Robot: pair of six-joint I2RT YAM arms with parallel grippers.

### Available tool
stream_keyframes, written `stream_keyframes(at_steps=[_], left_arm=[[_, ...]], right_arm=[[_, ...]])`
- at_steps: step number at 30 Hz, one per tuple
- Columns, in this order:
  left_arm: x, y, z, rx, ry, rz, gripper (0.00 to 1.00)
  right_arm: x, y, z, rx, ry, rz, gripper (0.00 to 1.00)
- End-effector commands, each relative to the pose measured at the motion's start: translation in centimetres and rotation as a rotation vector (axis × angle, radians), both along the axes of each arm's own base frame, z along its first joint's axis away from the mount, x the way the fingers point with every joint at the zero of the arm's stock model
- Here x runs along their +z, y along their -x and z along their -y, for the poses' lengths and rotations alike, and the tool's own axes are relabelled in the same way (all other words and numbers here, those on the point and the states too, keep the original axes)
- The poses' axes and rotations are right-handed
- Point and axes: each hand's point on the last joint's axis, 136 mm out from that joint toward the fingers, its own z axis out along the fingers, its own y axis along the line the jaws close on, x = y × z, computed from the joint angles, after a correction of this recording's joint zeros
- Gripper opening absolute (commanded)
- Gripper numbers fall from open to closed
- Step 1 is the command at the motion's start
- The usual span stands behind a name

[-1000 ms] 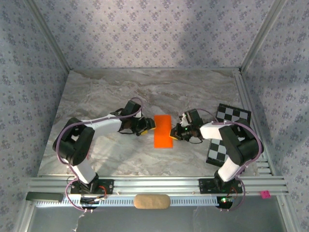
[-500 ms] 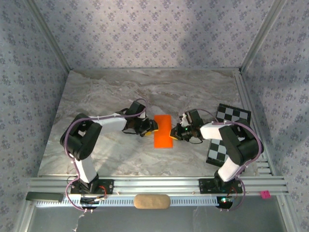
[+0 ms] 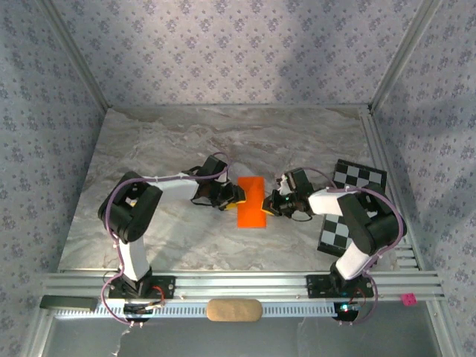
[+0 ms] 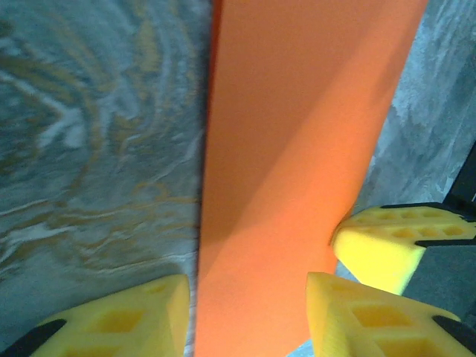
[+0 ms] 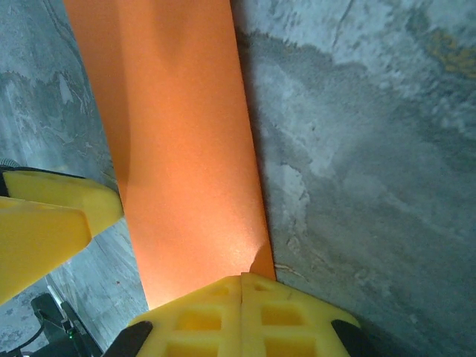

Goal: Fold a paper plane with a square sheet of paper (pick it up from the middle)
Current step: Third fold the triangle at the center of the table.

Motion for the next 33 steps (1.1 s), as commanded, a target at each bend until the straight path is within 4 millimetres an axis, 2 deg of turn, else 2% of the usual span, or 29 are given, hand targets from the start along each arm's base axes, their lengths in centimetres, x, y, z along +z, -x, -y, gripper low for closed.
stream_keyframes(at_steps=[1,12,19,25,28,33], left_arm=[[-0.1,0.6,1.0,-0.039,0.012,-0.027,0.45],[0.9,0.3,0.9,-0.024,0.016,0.009,0.39],[0.6,-0.2,-0.2,0.021,-0.030,0.038,0.52],[0.2,-0.4,-0.3,0.023,-0.041,0.029,0.58],[-0.2,-0.3,0.2,0.007,-0.030,0.017,0.57],[-0.2,0.0,1.1,-0.020,0.008,-0.003,0.51]], right_arm=[[-3.8,2.5,3.1,-0.066,0.151,-0.133,0.02],[-3.6,2.4,3.2,-0.081,0.152,-0.123,0.02],[-3.5,2.3,3.1,-0.082,0.142,-0.120,0.02],[-4.2,2.5,3.3,-0.087,0.162,-0.145,0.00],[-4.4,2.6,3.3,-0.086,0.158,-0.150,0.00],[-4.3,2.5,3.3,-0.086,0.163,-0.145,0.00]])
